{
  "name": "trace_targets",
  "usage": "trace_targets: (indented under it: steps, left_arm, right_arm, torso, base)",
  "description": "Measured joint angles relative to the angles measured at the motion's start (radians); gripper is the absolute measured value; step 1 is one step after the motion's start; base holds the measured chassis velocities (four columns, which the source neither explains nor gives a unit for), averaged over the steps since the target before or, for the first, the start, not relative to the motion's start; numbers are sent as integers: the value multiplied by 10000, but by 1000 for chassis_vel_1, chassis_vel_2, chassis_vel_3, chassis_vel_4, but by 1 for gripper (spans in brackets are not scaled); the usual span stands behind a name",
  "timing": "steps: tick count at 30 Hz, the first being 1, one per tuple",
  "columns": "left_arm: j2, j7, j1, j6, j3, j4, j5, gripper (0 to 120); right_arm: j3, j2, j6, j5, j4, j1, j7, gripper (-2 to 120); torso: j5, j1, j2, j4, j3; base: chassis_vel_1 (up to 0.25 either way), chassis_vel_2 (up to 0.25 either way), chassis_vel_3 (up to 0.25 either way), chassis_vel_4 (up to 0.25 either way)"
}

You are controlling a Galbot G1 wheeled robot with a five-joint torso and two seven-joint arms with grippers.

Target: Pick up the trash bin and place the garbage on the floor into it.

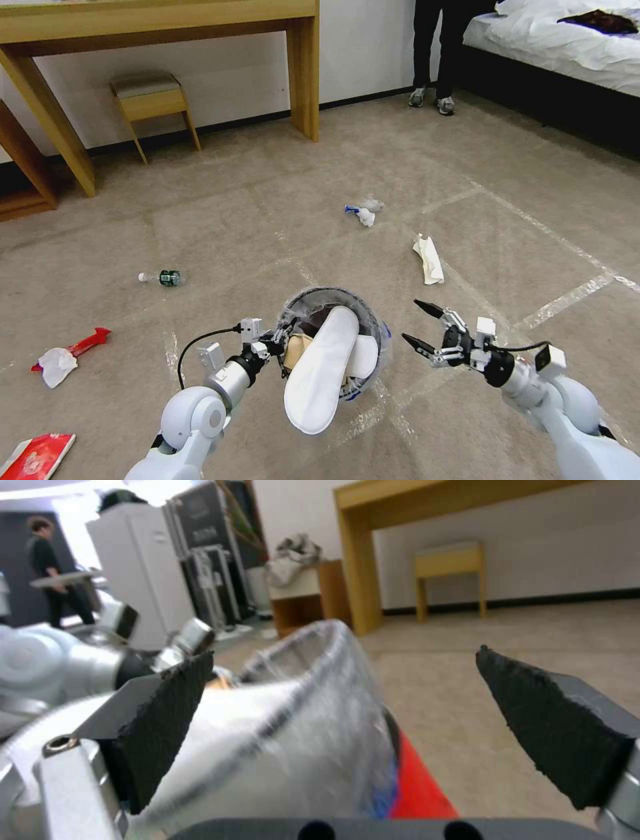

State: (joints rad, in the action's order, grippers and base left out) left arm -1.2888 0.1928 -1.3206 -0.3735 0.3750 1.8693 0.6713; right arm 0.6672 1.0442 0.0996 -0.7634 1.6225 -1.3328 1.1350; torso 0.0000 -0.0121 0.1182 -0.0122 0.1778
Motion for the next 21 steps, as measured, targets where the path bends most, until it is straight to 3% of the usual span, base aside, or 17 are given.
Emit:
trace_targets:
  steps: [14, 21]
  left_arm:
    - [-174, -496, -20, 168, -16, 10, -244, 1]
    - [-212, -541, -47, 284, 28, 3, -242, 1]
  right_arm:
    - [1516, 945, 607, 840, -583, -920, 194, 100]
    - [1848, 1016, 679, 808, -603, -1154, 329, 100]
  torso:
    - [0, 0, 0, 0, 0]
    - [0, 0, 0, 0, 0]
  base:
    - [0, 0, 0, 0]
    - [0, 0, 0, 0]
